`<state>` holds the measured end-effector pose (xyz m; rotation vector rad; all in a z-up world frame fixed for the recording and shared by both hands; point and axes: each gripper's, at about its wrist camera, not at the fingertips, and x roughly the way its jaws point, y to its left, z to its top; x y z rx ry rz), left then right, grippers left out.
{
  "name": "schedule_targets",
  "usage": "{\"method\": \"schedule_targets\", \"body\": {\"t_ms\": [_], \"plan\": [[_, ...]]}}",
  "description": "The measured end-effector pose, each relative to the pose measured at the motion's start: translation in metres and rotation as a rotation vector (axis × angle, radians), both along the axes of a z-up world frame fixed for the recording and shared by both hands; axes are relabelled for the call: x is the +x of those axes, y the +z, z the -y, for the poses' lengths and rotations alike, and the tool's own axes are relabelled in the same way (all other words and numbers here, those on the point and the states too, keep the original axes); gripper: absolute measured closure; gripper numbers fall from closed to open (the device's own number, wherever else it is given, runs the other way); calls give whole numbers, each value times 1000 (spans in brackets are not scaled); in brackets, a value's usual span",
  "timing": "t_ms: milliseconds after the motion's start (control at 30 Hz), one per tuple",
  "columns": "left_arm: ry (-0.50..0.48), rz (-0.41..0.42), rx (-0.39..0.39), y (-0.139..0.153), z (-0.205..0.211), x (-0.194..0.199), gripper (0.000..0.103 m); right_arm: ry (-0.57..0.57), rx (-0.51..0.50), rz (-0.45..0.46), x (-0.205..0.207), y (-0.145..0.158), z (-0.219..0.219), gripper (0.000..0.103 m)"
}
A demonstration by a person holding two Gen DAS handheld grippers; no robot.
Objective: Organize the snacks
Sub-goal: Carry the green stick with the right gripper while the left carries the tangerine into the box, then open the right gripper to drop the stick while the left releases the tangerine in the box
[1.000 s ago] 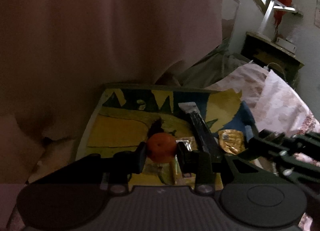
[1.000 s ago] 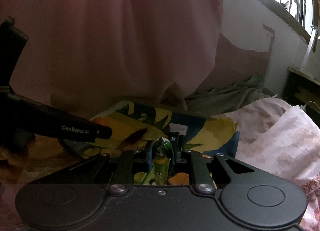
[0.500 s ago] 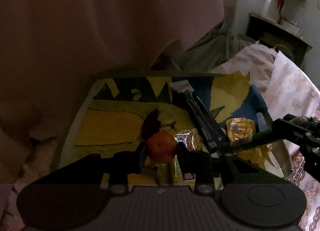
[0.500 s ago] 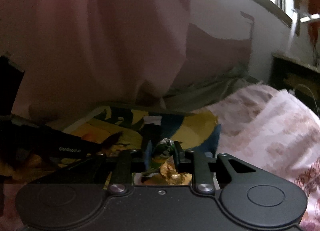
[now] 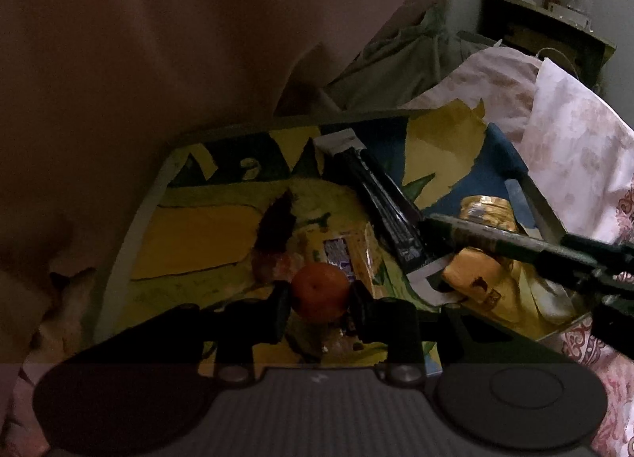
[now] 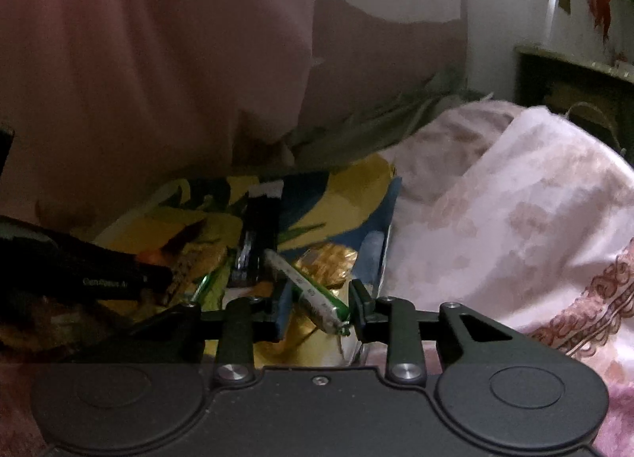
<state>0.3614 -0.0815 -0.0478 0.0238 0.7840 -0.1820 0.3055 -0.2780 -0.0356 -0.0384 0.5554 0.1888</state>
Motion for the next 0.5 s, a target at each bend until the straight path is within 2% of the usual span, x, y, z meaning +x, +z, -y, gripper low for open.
{"method": "schedule_targets", "body": {"t_ms": [333,433,500], "plan": [[-1,-5,32,-2,7,1,67,-1,-51,-23,5,-11,-4,71],[-4,-8,40,-2,9,0,66,-1,-58,-23,4,-12,-5,68],[-2,-11,41,-1,10,-1,64,2,-54,-18,3,-12,-4,61]]}}
